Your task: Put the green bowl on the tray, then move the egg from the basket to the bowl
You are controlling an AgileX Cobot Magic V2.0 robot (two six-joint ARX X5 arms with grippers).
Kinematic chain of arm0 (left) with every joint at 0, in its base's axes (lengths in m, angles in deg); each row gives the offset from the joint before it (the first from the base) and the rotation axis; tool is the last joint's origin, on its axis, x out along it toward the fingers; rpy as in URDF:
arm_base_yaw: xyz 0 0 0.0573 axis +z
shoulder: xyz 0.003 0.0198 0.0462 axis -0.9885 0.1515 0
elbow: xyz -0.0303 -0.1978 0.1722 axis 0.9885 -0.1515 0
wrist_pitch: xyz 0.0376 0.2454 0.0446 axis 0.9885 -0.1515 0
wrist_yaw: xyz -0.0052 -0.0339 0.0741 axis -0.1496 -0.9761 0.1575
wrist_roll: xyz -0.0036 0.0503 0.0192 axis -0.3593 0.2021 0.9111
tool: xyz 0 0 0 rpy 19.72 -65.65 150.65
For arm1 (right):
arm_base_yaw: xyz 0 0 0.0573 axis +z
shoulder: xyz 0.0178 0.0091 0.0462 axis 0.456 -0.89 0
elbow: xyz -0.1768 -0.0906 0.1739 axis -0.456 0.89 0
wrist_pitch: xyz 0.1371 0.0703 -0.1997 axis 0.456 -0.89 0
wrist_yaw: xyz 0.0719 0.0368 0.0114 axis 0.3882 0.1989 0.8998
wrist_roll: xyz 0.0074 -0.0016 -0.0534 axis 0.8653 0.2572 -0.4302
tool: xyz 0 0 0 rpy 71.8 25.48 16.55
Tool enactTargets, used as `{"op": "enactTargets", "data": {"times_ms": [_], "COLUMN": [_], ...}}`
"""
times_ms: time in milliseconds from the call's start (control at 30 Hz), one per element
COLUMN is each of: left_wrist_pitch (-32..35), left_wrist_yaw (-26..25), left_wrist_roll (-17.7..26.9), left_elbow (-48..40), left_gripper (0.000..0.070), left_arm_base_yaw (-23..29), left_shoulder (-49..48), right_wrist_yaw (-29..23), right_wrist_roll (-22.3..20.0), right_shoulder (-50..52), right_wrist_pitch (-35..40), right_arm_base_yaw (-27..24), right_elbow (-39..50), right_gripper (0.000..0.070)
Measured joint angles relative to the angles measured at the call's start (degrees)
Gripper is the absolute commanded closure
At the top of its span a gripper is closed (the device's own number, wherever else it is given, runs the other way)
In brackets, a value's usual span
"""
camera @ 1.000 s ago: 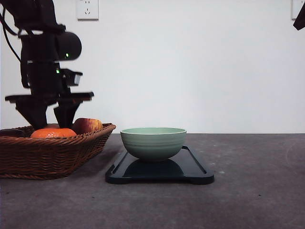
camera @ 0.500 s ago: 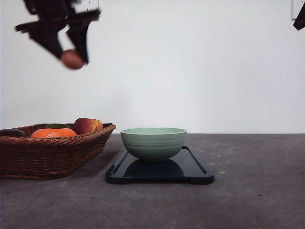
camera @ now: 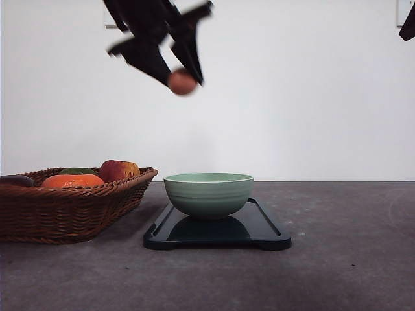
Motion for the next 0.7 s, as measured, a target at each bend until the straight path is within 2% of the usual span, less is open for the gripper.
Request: {"op": "enactTargets", "data": {"times_ms": [233,500,700], "left_wrist_pitch": [5.5,5.7,5.8], "left_wrist_yaw": [0.0,3.3,3.5], "left_wrist_roll": [0.2,0.2,0.2], "left_elbow": [0.0,0.0,0.0], "left_gripper": [0.0553,0.0553,0.0553], "left_arm_base_yaw": [-2.8,-2.8,-2.8], "left_shoulder": [6.0,12.6,15.1], "right_wrist_yaw": [0.0,0.0,0.0], "right_wrist_roll": [0.0,0.0,0.0], "right_shoulder": [0.0,0.0,0.0], "right_wrist_pitch": [0.0,0.0,0.0], "right_arm_base_yaw": [0.0,0.0,0.0], "right_elbow": [0.0,0.0,0.0], "right_gripper": [0.0434,0.0434,0.0434]}}
